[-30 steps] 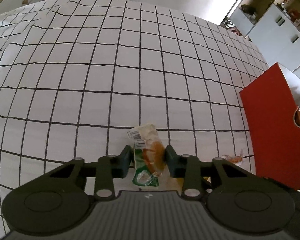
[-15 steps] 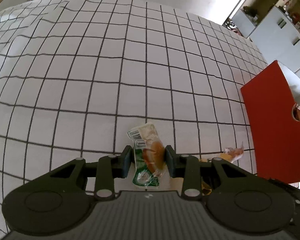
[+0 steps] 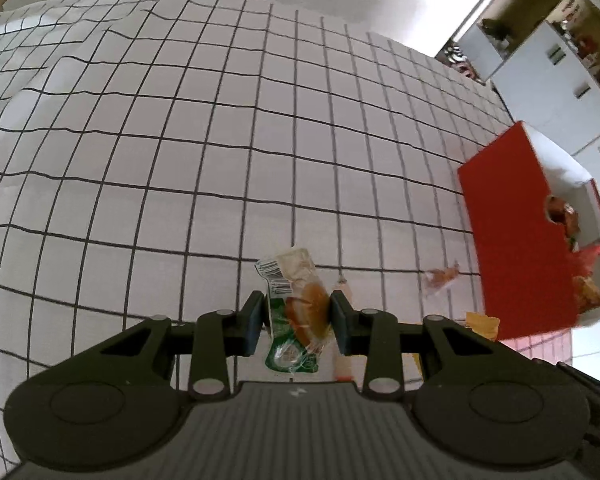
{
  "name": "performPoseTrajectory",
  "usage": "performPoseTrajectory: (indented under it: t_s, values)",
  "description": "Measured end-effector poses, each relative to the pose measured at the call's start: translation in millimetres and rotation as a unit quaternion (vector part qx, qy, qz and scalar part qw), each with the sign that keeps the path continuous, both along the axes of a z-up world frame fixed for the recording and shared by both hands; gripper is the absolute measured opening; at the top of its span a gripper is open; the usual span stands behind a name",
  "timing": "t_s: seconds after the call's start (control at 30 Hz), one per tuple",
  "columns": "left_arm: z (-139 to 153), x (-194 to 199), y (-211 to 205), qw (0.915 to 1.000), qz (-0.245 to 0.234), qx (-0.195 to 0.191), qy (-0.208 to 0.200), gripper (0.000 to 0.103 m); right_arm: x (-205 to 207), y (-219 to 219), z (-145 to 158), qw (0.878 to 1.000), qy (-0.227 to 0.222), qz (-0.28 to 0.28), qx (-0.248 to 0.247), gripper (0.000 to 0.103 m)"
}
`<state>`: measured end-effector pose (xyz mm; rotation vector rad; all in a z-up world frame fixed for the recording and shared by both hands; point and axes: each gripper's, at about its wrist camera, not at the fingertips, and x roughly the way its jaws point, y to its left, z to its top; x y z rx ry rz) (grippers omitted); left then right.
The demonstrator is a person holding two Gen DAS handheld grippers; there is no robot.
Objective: Organize snacks
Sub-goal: 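Carry the bun and yellow packet into the red box and open both tools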
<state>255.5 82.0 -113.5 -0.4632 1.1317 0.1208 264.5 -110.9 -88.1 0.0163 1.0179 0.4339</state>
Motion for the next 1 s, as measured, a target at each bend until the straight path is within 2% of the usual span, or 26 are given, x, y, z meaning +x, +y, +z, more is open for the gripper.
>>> performPoseTrajectory:
  t_s: [0.27, 0.63, 1.0]
  values:
    - [31, -19, -13, 0.9993, -0.029, -0.011, -0.020, 0.035, -22, -21, 30, 1.000, -0.015, -0.010, 0.002, 0.024]
    - [73, -30, -45, 0.9968, -0.073, -0.004, -0.033, 0.035, -44, -53, 72, 0.999, -0.040, -0.007, 0.001, 0.024]
    - [114, -12, -105, 0.9924, -0.105, 0.005, -0.063, 0.035, -35, -106, 100, 0.998, -0.069, -0.001, 0.004, 0.024]
